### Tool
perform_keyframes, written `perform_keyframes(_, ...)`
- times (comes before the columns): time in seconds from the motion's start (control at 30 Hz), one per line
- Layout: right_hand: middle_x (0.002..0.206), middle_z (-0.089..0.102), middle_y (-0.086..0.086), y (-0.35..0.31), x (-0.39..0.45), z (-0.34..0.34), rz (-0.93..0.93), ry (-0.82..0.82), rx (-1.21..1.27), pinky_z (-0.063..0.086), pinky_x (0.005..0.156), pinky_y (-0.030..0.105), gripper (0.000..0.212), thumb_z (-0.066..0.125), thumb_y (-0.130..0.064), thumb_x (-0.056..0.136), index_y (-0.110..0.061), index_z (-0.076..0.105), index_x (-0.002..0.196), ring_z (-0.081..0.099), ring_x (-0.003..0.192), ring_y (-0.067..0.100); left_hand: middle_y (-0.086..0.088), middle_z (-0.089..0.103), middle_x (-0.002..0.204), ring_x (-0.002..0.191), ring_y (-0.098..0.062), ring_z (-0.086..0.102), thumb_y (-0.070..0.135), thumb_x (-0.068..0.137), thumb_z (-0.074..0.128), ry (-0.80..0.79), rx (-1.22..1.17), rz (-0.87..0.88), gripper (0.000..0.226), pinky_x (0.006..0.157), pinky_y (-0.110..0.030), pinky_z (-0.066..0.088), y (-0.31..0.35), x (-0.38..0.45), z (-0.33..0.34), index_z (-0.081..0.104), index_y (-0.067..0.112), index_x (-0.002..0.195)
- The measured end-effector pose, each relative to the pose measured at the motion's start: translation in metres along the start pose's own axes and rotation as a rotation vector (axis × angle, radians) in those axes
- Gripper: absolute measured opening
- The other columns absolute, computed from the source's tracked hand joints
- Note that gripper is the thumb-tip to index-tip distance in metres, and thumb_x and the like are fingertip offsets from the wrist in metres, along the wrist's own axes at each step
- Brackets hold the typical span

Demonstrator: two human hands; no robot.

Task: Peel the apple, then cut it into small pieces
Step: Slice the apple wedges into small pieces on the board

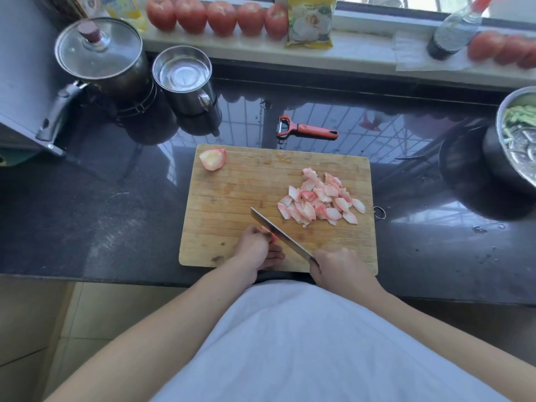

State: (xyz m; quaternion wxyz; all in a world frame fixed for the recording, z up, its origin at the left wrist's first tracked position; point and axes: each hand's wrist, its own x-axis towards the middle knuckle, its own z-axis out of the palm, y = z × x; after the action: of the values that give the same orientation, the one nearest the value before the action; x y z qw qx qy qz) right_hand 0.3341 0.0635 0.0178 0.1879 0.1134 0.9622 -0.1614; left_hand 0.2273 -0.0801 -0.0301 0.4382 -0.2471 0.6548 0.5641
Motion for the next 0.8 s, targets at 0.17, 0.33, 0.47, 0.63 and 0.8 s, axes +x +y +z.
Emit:
perform_keyframes(0.17,0.068,0.061,0.012,0.002,-0.001,-0.004,-0.015,-0.025,-0.058,0.052,0.055,0.046,0.027,0.053,-0.018,0.093,-0.009,0.055,0.068,0.058,0.060,0.037,-0.018,0.067,0.080,0.069,-0.032,0.069,0.016,0.105,0.048,0.029,0.093,0.015,0.011,0.057,-0.035,0.060,-0.001,0.003,0.000,0.054,0.008,0.100)
perform_keyframes(0.33,0.075,0.055,0.008,0.007,-0.010,-0.011,-0.009,-0.091,-0.081,0.042,0.059,0.038,0.024,0.049,-0.018,0.098,-0.007,0.062,0.081,0.056,0.068,0.035,-0.018,0.066,0.081,0.070,-0.032,0.066,0.012,0.102,0.046,0.043,0.130,-0.001,0.011,0.059,-0.039,0.063,0.000,0.005,0.004,0.056,0.010,0.096)
perform_keyframes(0.47,0.089,0.068,0.010,0.003,-0.008,-0.011,0.062,-0.121,-0.068,0.037,0.062,0.035,0.028,0.047,-0.026,0.101,-0.008,0.066,0.092,0.058,0.078,0.031,-0.017,0.065,0.081,0.070,-0.031,0.065,0.009,0.102,0.046,0.062,0.121,-0.020,0.012,0.058,-0.039,0.063,0.003,0.003,0.007,0.054,0.013,0.094)
perform_keyframes(0.63,0.071,0.058,0.006,0.001,-0.009,-0.009,0.182,-0.079,0.068,0.032,0.059,0.032,0.032,0.048,-0.029,0.102,-0.008,0.064,0.085,0.056,0.074,0.030,-0.019,0.073,0.094,0.072,-0.034,0.071,0.020,0.107,0.052,0.098,0.152,-0.014,0.016,0.057,-0.039,0.063,0.002,-0.003,0.007,0.047,0.009,0.096)
perform_keyframes(0.8,0.063,0.049,0.000,0.004,-0.011,-0.008,0.248,-0.116,0.153,0.035,0.059,0.032,0.029,0.050,-0.027,0.100,-0.017,0.051,0.073,0.054,0.072,0.028,-0.012,0.073,0.088,0.060,-0.028,0.071,0.036,0.104,0.054,0.101,0.400,0.170,0.022,0.058,-0.048,0.064,-0.003,-0.005,0.004,0.049,0.015,0.100)
